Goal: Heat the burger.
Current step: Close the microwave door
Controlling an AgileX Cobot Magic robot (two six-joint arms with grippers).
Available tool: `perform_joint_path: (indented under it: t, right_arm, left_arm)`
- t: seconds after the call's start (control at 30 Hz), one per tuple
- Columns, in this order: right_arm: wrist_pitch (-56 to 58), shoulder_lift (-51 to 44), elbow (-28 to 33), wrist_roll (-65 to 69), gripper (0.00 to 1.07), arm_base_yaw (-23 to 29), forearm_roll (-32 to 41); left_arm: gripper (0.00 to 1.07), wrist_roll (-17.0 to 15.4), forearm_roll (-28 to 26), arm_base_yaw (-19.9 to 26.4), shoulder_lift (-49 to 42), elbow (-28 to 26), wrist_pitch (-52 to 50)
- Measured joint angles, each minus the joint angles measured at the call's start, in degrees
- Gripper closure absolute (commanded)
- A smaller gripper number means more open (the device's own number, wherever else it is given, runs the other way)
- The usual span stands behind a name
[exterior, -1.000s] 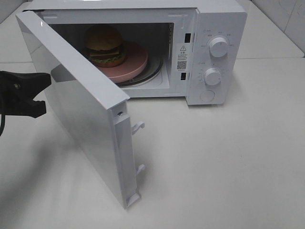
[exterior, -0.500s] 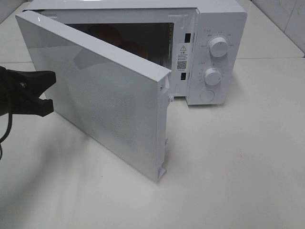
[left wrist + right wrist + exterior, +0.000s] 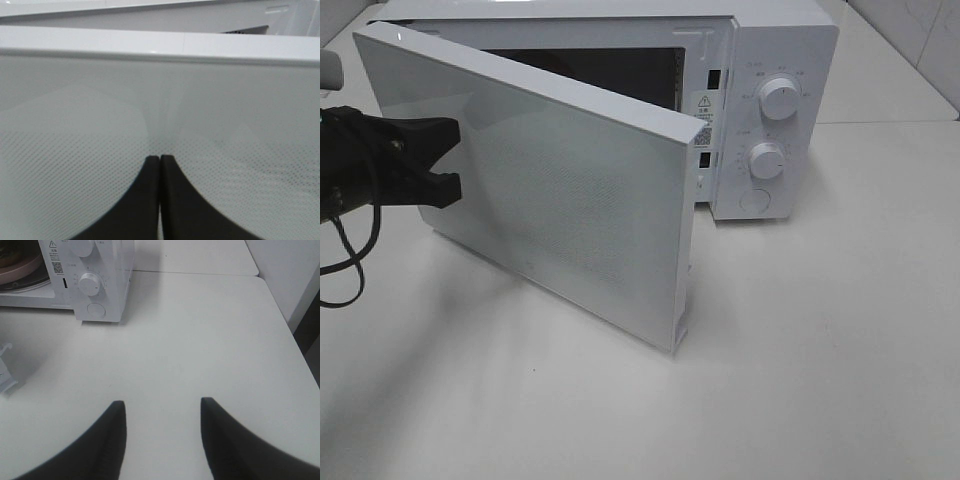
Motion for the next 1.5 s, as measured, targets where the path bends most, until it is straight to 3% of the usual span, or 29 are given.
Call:
perform_joint_path:
  t: [0.4,0.8,1.03,1.2,1.5]
  right_arm:
    - [0.0,0.0,0.0,0.1,0.59,0.0,0.0]
    - [0.0,0.0,0.0,0.2,0.59,0.0,-0.1]
    - [0.0,0.0,0.0,0.2,0.59,0.0,-0.1]
    - [0.0,0.0,0.0,0.2,0.59,0.0,-0.1]
    - [0.0,0.0,0.0,0.2,0.59,0.0,-0.1]
  left_arm:
    - [1.07,5.0,-9.0,-5.4,5.4,-5.0,-0.1]
    - [1.07,5.9,-12.5,-7.8,10.6,-11.9,-0.1]
    - [1.07,13.8,-20.5,-10.9,12.9,-15.7,-0.1]
    - [1.07,16.6,-21.0,-13.4,15.6,-18.6,-0.1]
    - [1.07,17.2,-20.2,-14.7,18.2,-21.5,0.0]
